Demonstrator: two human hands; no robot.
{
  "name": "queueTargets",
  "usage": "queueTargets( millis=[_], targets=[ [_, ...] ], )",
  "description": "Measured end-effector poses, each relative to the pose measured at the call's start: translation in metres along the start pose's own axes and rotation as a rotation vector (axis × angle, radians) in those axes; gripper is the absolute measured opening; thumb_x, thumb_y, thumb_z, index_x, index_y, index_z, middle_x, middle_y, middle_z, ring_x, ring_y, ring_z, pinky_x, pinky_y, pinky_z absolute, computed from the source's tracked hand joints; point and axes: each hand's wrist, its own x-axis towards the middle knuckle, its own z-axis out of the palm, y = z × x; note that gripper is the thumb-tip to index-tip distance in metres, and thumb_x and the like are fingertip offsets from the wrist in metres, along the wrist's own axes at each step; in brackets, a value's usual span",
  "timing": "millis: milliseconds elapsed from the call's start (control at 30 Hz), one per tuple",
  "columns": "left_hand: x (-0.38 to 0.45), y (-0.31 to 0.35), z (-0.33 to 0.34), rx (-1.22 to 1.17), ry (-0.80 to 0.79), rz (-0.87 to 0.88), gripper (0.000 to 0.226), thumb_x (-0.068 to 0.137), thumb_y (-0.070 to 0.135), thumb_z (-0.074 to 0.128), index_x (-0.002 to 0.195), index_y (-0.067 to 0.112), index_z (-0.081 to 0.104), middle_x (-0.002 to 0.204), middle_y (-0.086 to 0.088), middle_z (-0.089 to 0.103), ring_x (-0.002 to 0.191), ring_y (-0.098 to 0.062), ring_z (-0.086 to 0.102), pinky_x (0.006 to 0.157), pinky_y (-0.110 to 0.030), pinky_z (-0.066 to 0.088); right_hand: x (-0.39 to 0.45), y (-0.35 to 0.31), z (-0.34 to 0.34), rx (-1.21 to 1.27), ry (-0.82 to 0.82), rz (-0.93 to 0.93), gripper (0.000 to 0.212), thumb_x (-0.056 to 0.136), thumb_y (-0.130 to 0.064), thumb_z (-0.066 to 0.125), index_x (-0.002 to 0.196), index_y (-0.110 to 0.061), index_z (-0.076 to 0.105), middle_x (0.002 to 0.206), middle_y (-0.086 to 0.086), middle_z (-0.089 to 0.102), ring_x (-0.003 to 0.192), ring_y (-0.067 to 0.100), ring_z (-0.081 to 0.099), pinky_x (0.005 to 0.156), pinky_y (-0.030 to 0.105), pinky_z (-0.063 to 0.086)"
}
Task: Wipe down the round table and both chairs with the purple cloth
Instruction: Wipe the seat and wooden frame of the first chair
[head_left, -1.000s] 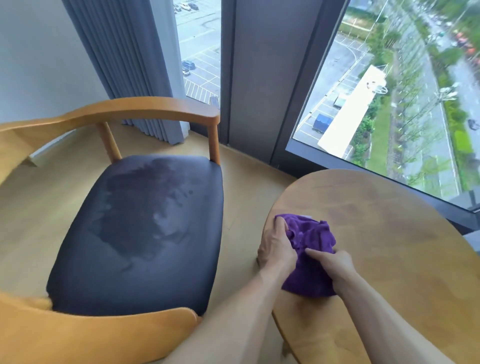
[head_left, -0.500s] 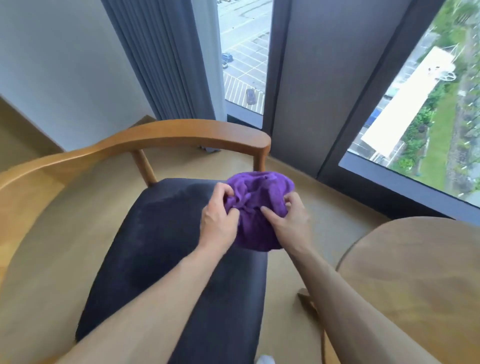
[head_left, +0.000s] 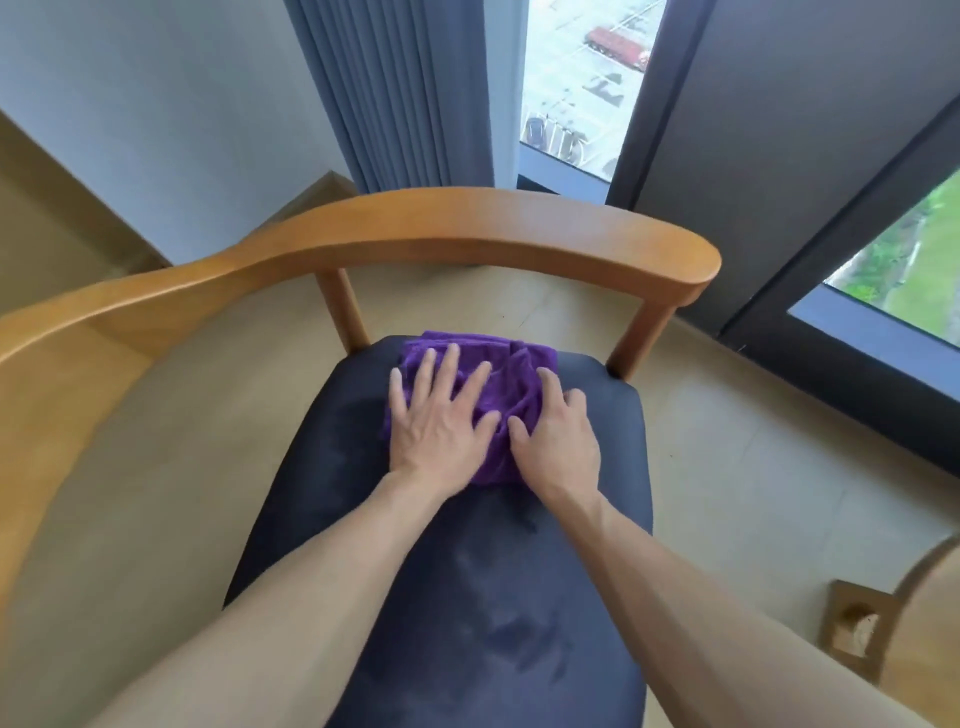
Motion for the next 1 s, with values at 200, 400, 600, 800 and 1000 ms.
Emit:
queueTargets(
  millis=[200,400,600,800,1000],
  targets=[
    [0.014,0.023,0.024,0.006,-0.085,0.111,0.065,0.094,0.065,0.023,0.155,0.044,0.014,0.169,0.001,0.000,0.154,-0.029,-0.005,0.116,-0.067,-0.005,-0.002,0.021,0.009,0.109,0.166,0.044,0.034,0.103,-0.030,0.041,0.136,-0.027,0.047,0.123,-0.005,0.050,0.106,0.011,0.054,0.078,0.020,0.032],
    [0.031,-0.030,0.010,0.086,-0.001,0.205,0.051,0.088,0.026,0.051,0.138,0.036,0.048,0.157,-0.005,0.036,0.137,-0.033,0.035,0.104,-0.052,0.032,0.005,0.015,0.017,0.029,0.212,0.104,0.038,0.102,-0.030,0.045,0.137,-0.017,0.049,0.126,0.004,0.049,0.110,0.024,0.056,0.084,0.031,0.041],
    [0.049,-0.074,0.004,0.055,0.070,-0.150,0.052,0.080,0.029,0.060,0.132,0.030,0.055,0.146,-0.007,0.043,0.120,-0.036,0.044,0.091,-0.050,0.041,0.011,0.021,0.013,0.158,0.164,0.126,0.034,0.102,-0.023,0.045,0.134,-0.017,0.052,0.125,0.002,0.051,0.111,0.019,0.054,0.082,0.019,0.031],
    [0.092,0.006,0.003,-0.075,-0.016,-0.537,0.038,0.089,0.035,0.049,0.125,0.023,0.056,0.139,-0.019,0.042,0.127,-0.043,0.035,0.098,-0.060,0.035,0.009,0.032,0.002,0.437,0.072,0.139,0.036,0.104,-0.023,0.041,0.139,-0.021,0.049,0.114,-0.007,0.050,0.104,0.019,0.059,0.097,0.027,0.044],
    [0.082,0.120,0.006,-0.230,-0.114,0.005,0.040,0.083,0.028,0.054,0.122,0.030,0.061,0.138,-0.002,0.051,0.124,-0.034,0.041,0.099,-0.050,0.038,0.009,0.042,-0.004,0.703,0.167,0.249,0.021,0.103,-0.016,0.037,0.116,-0.015,0.054,0.105,0.010,0.061,0.094,0.026,0.056,0.095,0.052,0.046]
  ],
)
